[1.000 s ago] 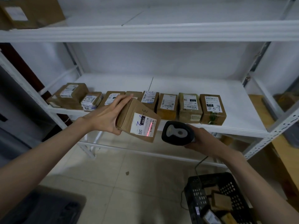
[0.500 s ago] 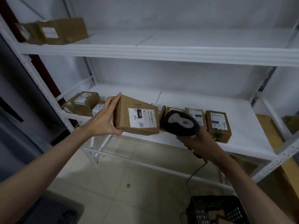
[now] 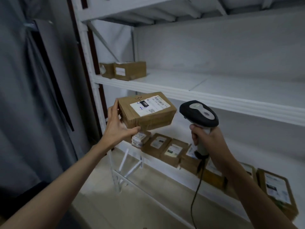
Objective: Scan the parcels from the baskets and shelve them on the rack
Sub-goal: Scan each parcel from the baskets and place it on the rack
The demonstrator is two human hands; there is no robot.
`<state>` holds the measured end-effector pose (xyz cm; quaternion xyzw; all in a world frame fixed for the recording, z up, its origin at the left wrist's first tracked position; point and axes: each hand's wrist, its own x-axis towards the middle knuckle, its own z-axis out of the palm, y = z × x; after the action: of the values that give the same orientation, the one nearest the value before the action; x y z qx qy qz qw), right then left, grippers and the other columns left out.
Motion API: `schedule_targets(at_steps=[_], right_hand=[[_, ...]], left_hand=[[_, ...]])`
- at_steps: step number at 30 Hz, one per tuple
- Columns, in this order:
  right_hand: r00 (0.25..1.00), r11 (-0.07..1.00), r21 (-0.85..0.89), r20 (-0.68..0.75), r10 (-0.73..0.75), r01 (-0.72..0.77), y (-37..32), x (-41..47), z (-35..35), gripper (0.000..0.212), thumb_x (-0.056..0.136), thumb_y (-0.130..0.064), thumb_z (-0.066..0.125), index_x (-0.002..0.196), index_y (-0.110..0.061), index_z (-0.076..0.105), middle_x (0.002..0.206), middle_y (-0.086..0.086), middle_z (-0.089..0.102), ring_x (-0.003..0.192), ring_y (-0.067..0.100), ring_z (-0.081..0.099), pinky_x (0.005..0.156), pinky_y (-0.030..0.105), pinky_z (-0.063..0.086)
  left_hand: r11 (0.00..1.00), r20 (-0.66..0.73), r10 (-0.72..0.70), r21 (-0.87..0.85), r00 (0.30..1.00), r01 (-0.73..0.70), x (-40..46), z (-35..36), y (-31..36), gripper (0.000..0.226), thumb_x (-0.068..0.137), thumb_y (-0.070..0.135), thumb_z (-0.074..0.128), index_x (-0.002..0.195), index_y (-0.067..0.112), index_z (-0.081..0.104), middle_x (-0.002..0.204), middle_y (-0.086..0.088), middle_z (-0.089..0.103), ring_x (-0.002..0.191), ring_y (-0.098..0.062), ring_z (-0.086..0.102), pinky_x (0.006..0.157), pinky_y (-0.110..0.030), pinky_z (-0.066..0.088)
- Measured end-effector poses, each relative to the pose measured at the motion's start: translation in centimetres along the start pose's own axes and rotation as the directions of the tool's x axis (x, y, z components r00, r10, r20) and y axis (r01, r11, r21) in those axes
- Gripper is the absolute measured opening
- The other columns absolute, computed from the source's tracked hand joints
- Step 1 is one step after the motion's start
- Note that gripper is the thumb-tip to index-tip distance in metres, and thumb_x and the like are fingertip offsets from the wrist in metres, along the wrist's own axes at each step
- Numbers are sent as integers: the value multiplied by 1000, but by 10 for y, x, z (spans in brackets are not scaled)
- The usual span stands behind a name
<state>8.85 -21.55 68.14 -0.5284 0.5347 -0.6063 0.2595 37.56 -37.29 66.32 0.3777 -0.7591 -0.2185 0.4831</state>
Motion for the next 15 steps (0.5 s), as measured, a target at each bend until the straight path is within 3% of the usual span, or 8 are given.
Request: schedule_targets(at_steps=[2,6,15], right_hand=[[1000,999,38,1,-2,2,-2,16,16,17,97,-17,66,81,-11,63,60,0,60,53,11,55,55,19,49],[1000,998,62,-7,-26,26,-5,49,51,19,97,-18,65,80,-11,62,59,-1,61,52,8,56,53,15,48],[997,999,34,-74,-1,4,2,108,105,15,97,-15,65,83,-10,62,59,-1,61,51,8,55,52,15,48]], left_hand=[[1000,-48,2,-17,999,-3,18,-11,5,133,57,54,89,159,35,8,149,6,24,142,-14,32,121,-40,30],[1000,-102,-9,-9,995,8,69,-23,7,132,60,47,93,160,26,10,150,-3,26,143,-20,33,122,-46,29],[993,-208,-105,-79,972,91,208,-14,-10,132,62,52,91,159,18,8,151,-5,24,141,-25,34,112,-31,30]])
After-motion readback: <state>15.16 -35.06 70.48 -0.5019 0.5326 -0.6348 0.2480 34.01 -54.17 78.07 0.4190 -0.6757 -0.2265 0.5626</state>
